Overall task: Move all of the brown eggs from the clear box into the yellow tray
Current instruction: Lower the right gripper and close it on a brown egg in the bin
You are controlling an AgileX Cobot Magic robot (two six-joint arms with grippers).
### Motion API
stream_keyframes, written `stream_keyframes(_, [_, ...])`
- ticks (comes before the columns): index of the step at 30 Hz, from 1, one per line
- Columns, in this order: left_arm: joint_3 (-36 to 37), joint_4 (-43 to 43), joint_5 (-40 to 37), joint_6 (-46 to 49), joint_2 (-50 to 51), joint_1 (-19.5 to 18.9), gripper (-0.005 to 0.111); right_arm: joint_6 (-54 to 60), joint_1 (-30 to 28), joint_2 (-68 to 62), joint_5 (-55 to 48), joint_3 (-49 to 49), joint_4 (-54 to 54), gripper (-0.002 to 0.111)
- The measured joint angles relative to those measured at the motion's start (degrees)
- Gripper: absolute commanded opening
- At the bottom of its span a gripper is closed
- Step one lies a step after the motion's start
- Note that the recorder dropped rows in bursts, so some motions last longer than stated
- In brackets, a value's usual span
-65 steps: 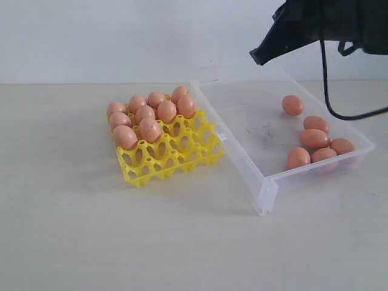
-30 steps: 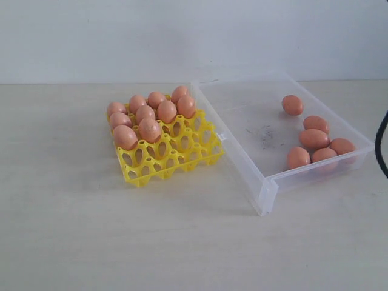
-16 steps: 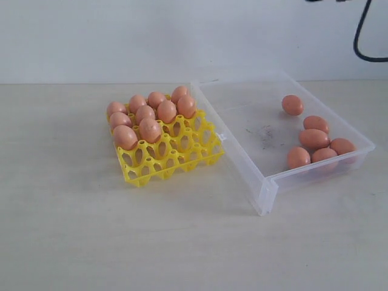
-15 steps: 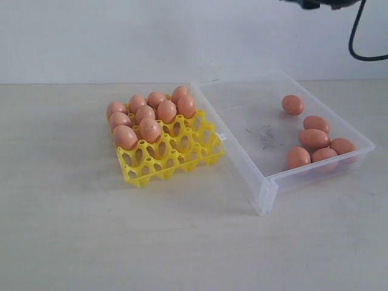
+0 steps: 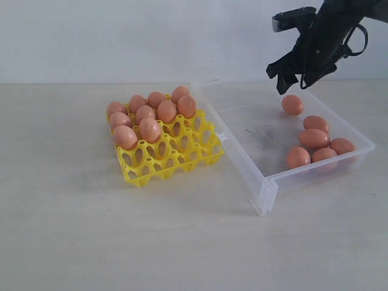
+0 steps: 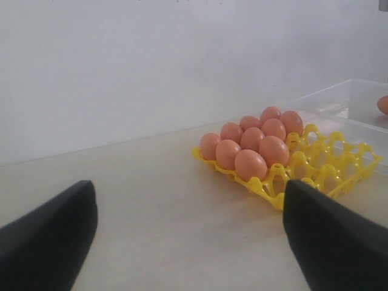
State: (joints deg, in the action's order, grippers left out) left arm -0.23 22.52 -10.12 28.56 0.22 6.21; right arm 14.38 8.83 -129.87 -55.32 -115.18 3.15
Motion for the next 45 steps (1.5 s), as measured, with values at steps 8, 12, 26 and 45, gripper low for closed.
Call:
stream_keyframes(8, [0.0, 0.0, 0.0, 0.0, 0.0, 0.0, 0.078, -0.7, 0.0, -8.9, -4.0, -11.8, -2.6, 0.062])
stream_keyframes(12, [0.0, 0.0, 0.0, 0.0, 0.0, 0.0, 0.078, -0.7, 0.0, -11.8, -4.1, -15.2, -3.5, 0.062])
stream_keyframes(26, [0.0, 0.0, 0.0, 0.0, 0.0, 0.0, 0.078, -1.3, 0.0, -15.9, -2.0, -16.6, -5.4, 0.050])
stream_keyframes(45, [0.0, 0.0, 0.0, 0.0, 0.0, 0.0, 0.078, -0.1, -0.1, -16.3, -1.7, -16.6, 4.8, 0.030])
